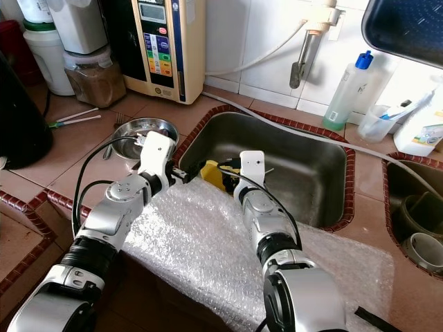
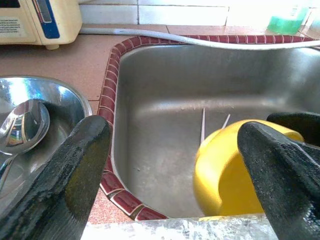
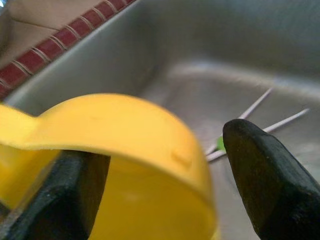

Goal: Kitchen organization

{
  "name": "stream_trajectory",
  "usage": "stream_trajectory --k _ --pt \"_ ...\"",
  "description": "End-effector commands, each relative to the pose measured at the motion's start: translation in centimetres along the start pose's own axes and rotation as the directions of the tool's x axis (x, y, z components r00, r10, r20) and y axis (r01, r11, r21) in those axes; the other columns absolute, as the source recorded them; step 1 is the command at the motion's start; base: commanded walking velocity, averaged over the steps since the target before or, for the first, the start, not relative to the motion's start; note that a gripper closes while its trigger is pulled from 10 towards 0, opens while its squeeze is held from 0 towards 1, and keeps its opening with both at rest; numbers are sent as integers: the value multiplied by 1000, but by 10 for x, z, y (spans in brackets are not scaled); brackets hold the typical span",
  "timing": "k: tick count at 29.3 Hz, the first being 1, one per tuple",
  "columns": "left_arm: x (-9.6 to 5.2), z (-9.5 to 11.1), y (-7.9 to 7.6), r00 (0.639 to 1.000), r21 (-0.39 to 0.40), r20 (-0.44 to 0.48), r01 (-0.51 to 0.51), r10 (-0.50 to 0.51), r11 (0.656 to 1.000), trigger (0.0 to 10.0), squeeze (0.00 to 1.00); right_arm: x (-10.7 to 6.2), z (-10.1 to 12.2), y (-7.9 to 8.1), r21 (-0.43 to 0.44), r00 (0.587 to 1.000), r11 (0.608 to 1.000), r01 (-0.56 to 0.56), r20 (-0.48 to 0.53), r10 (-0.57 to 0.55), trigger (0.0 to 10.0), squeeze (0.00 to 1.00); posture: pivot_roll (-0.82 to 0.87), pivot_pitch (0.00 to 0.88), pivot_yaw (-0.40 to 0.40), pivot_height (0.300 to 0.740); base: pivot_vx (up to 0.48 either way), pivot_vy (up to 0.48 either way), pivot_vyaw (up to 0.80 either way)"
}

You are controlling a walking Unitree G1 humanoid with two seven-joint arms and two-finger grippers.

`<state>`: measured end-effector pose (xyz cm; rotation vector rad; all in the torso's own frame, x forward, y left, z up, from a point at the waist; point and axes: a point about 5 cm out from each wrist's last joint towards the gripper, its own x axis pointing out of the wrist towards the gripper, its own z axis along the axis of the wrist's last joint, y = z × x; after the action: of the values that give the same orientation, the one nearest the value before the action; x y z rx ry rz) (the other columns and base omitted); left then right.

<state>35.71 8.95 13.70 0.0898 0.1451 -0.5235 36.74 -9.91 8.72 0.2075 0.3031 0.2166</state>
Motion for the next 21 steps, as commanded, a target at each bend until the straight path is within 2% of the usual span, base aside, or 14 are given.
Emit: stream_trajectory --k 1,2,6,11,15,19,20,21 --pt "0 1 -2 1000 13 -5 3 -3 1000 10000 1000 1 2 4 52 999 998 -33 -2 33 10000 1000 118 0 -60 740 0 0 0" --pt "0 1 -2 1000 12 -5 1 -1 1000 10000 1000 1 4 4 76 999 997 -33 6 32 10000 1000 117 0 -60 740 0 0 0" --pt "0 1 -2 1000 9 -4 -2 2 1000 10000 1000 3 13 8 307 995 947 -94 72 76 10000 1000 117 0 -60 740 0 0 0" --pt "1 1 -3 1000 8 -2 -2 2 1000 10000 1000 3 22 16 248 978 953 -174 160 136 10000 1000 116 0 -61 740 0 0 0" --pt "1 1 -4 1000 9 -3 -4 4 1000 10000 1000 3 29 10 229 978 966 -121 196 76 10000 1000 115 0 -63 740 0 0 0" --pt "1 0 -4 1000 5 -7 -11 11 1000 10000 1000 2 29 8 228 978 967 -118 194 74 10000 1000 115 0 -65 740 0 0 0" --pt "1 0 -4 1000 4 -7 -13 13 1000 10000 1000 2 29 6 189 980 976 -105 188 69 10000 1000 115 0 -66 740 0 0 0" --pt "1 0 -3 1000 4 -7 -16 16 1000 10000 1000 2 28 5 69 982 994 -81 176 67 10000 1000 114 0 -65 740 0 0 0"
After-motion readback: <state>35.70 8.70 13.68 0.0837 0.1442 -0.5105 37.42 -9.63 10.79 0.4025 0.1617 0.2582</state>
